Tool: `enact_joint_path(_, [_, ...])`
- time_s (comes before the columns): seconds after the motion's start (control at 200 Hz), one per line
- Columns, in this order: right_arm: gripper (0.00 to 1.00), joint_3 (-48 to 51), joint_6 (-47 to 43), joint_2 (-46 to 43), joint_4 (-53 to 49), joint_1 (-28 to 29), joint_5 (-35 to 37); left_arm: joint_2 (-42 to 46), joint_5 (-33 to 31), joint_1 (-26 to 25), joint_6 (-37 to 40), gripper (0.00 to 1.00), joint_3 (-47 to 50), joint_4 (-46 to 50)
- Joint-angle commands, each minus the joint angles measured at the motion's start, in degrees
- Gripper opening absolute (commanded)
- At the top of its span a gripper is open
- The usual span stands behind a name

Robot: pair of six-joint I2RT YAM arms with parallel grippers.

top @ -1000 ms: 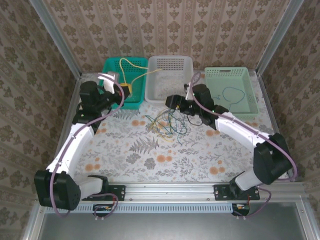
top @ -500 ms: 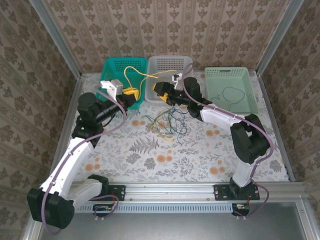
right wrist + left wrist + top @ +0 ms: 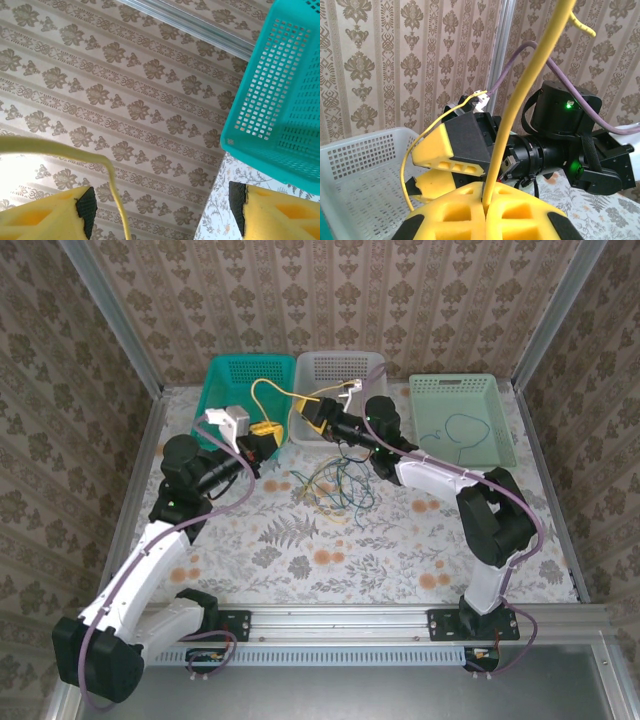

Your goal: Untangle the cables

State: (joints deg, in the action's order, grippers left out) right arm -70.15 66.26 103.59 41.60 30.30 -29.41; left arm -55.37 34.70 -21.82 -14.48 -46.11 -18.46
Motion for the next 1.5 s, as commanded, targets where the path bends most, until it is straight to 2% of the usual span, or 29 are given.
enact_joint_path(0.0, [0.72,-1.89,-0.38,0.55,4.22,0.28,-0.90,0.48,-0.21,-0.65,-2.60,0.04,0.79,-3.72])
enact_joint_path(0.125, [0.66,-2.17,0.00,0.99,5.28,0.28,-0.43,0.39,-0.43,-0.84,-5.71,0.04,2.61,-7.45])
enact_joint_path(0.355, [0.40,-4.70,0.89,2.52,6.37,0.29,-1.01,0.41,-2.29,-1.03,-10.84,0.04,6.04,-11.60])
enact_joint_path(0.56, [0.00,-4.36,1.21,1.86,4.36,-0.48,-1.27,2.00,-5.83,-1.03,-16.33,0.05,12.04,-19.73])
enact_joint_path(0.79, [0.00,-3.75,6.43,1.33,0.56,-3.07,-2.32,4.71,-5.15,-1.26,-15.73,0.08,15.53,-20.93])
enact_joint_path(0.91, [0.00,-3.08,7.92,0.20,-3.80,-4.73,-2.76,7.05,-6.65,-1.29,-13.63,0.12,16.76,-17.10])
enact_joint_path(0.965, [0.00,-2.32,7.17,-1.01,-5.53,-5.37,-2.68,8.57,-7.78,-1.29,-12.98,0.20,17.86,-14.84])
enact_joint_path(1.04, [0.00,-2.11,2.15,-3.32,-11.35,-5.87,-1.98,11.23,-11.69,-1.38,-12.51,0.45,19.06,-10.14])
enact_joint_path(1.08, [0.00,-2.99,-3.55,-4.99,-18.06,-5.79,-0.85,12.91,-14.72,-1.45,-11.87,0.54,18.96,-5.35])
enact_joint_path(1.16, [0.00,-5.16,-15.72,-8.50,-34.09,-5.18,5.05,17.25,-18.66,-1.55,-9.44,0.79,18.70,2.22])
enact_joint_path(1.295, [0.00,-5.78,-26.90,-12.85,-45.79,-4.93,11.71,23.67,-24.14,-1.60,-5.44,0.93,17.82,10.57])
enact_joint_path(1.385, [0.00,-8.53,-36.99,-14.24,-55.81,-3.58,17.39,24.77,-25.29,-1.55,-1.60,0.94,15.07,15.26])
enact_joint_path(1.495, [0.00,-11.62,-45.30,-14.38,-65.84,-2.06,23.30,20.83,-23.87,-1.80,4.45,0.93,8.09,23.48])
